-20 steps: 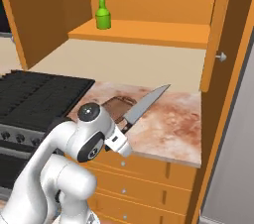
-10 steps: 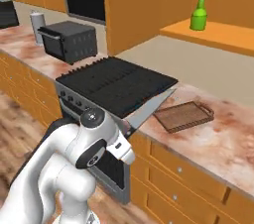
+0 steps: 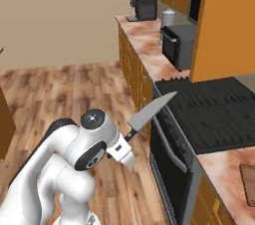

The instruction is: Move the cutting board and knife to the sink. Then move spray from the cabinet to the counter.

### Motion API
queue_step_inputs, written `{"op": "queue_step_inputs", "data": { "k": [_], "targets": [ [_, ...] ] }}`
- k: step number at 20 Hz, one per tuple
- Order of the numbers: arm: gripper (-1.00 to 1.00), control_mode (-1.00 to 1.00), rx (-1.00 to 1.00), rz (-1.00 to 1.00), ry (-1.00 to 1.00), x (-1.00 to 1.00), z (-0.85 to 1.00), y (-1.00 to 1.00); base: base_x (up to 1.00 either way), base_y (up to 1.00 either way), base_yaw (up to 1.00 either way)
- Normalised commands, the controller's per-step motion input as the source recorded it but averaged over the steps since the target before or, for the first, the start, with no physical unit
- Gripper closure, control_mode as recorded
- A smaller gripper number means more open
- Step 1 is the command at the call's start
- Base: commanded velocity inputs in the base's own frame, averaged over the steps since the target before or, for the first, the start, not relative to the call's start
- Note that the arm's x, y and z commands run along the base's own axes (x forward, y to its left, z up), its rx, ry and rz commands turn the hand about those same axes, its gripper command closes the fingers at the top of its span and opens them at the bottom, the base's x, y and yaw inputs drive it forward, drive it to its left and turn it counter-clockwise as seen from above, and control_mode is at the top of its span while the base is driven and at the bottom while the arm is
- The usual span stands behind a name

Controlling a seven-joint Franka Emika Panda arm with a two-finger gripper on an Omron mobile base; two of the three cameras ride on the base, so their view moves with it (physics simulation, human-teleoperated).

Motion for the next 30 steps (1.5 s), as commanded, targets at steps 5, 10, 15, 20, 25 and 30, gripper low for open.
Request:
{"op": "queue_step_inputs", "data": {
  "k": [5,10,15,20,25,30],
  "targets": [
    [1.00,1.00,0.00,0.00,0.00,0.00,0.00,0.00,0.00,0.00,0.99],
    [1.00,1.00,0.00,0.00,0.00,0.00,0.00,0.00,0.39,0.00,0.87],
    [1.00,1.00,0.00,0.00,0.00,0.00,0.00,0.00,0.93,0.00,0.69],
    [1.00,1.00,0.00,0.00,0.00,0.00,0.00,0.00,0.74,-0.01,0.77],
    [1.00,1.00,0.00,0.00,0.00,0.00,0.00,0.00,0.59,-0.01,0.82],
    [1.00,1.00,0.00,0.00,0.00,0.00,0.00,0.00,0.46,0.00,0.85]
  ]
}}
